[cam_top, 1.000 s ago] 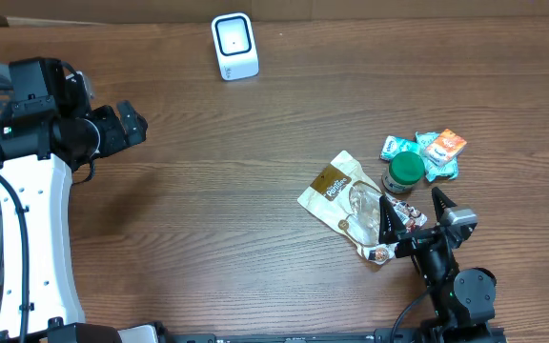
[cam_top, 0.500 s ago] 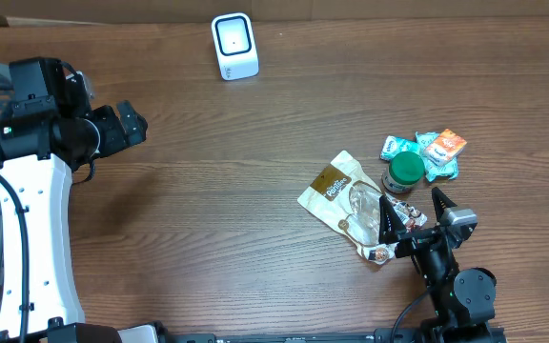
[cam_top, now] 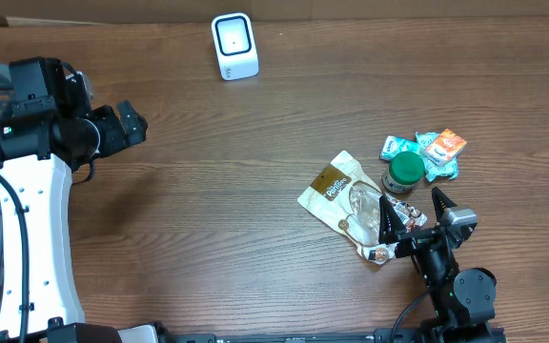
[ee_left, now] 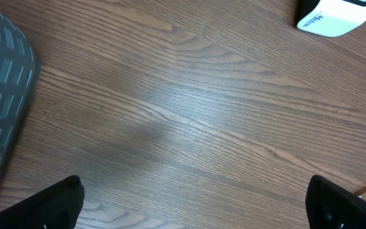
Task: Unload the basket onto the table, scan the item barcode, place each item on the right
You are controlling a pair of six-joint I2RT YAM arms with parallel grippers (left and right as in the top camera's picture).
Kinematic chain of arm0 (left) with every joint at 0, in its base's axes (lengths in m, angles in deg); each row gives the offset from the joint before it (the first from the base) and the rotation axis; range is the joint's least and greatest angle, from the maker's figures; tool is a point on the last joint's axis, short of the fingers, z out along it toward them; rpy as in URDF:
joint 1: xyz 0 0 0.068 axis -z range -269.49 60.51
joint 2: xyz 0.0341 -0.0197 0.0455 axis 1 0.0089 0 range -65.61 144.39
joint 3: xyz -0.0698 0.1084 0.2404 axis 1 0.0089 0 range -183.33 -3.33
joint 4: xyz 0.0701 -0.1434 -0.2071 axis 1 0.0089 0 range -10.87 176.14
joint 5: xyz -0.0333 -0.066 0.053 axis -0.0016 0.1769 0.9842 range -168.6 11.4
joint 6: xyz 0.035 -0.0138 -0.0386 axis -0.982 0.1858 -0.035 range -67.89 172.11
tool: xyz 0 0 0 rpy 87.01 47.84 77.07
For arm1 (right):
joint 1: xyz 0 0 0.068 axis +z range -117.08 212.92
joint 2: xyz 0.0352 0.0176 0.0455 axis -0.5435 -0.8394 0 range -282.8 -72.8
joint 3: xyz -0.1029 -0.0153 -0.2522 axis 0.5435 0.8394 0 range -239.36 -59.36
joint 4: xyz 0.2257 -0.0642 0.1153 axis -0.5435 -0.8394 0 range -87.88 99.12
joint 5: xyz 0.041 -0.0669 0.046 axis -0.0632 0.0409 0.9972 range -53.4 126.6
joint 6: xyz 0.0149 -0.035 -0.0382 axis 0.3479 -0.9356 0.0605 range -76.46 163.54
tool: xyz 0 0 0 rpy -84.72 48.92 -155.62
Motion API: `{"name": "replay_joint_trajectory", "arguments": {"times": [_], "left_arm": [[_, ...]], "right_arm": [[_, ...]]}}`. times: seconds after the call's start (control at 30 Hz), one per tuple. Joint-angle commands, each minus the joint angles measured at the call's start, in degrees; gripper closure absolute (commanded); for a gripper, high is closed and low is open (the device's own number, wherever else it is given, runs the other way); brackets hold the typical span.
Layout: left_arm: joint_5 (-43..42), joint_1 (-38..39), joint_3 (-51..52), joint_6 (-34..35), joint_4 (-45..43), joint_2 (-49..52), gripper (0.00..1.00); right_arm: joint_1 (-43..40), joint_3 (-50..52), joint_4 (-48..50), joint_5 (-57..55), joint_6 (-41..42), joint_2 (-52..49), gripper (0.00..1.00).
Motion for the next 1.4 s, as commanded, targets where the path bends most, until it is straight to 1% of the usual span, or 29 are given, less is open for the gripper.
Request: {"name": "replay_joint_trajectory", "arguments": {"times": [0.0,0.23,0.4,0.47,0.5,0.57,0.67,0.73,0.8,0.9,1.07,1.17,1.37], "left_arm": [[0.2,0.1,-0.1,-0.7,0.0,0.3,0.01],[0.2,0.5,0.0,-0.7,0.0,-0.8,0.00],[0.4,4.2,0.1,-0.8,0.0,-5.9,0.00],[3.2,6.6,0.7,-2.2,0.4,-9.0,0.00],[6.2,8.1,1.4,-3.3,-0.3,-10.8,0.00],[10.6,11.1,3.6,-3.3,-2.4,-14.6,0.00],[11.6,14.1,10.8,-3.3,-11.7,-21.2,0.00],[8.8,14.7,18.5,-3.9,-22.4,-26.7,0.00],[4.2,14.5,26.2,-6.8,-31.8,-31.7,0.01],[-1.5,14.3,37.0,-11.8,-43.5,-39.0,0.01],[-2.8,14.3,52.6,-15.1,-57.8,-48.6,0.00],[-2.8,14.3,60.1,-18.6,-62.9,-54.5,0.00],[-2.7,14.3,70.3,-25.9,-62.9,-68.4,0.01]], "right_arm": [[0.0,0.6,0.3,-0.3,0.0,0.6,0.00],[0.0,0.6,0.3,-0.3,0.0,0.6,0.00],[0.0,0.6,0.3,-0.3,0.0,0.6,0.00],[0.0,0.6,0.3,-0.3,0.0,0.6,0.00],[0.0,0.6,0.3,-0.3,0.0,0.6,0.00],[0.0,0.6,0.3,-0.3,0.0,0.6,0.00],[0.0,0.6,0.3,-0.3,0.0,0.6,0.00],[0.0,0.6,0.3,-0.3,0.0,0.6,0.00],[0.0,0.6,0.3,-0.3,0.0,0.6,0.00],[0.0,0.6,0.3,-0.3,0.0,0.6,0.00],[0.0,0.6,0.3,-0.3,0.0,0.6,0.00],[0.0,0.6,0.3,-0.3,0.0,0.6,0.00],[0.0,0.6,0.3,-0.3,0.0,0.6,0.00]]}}
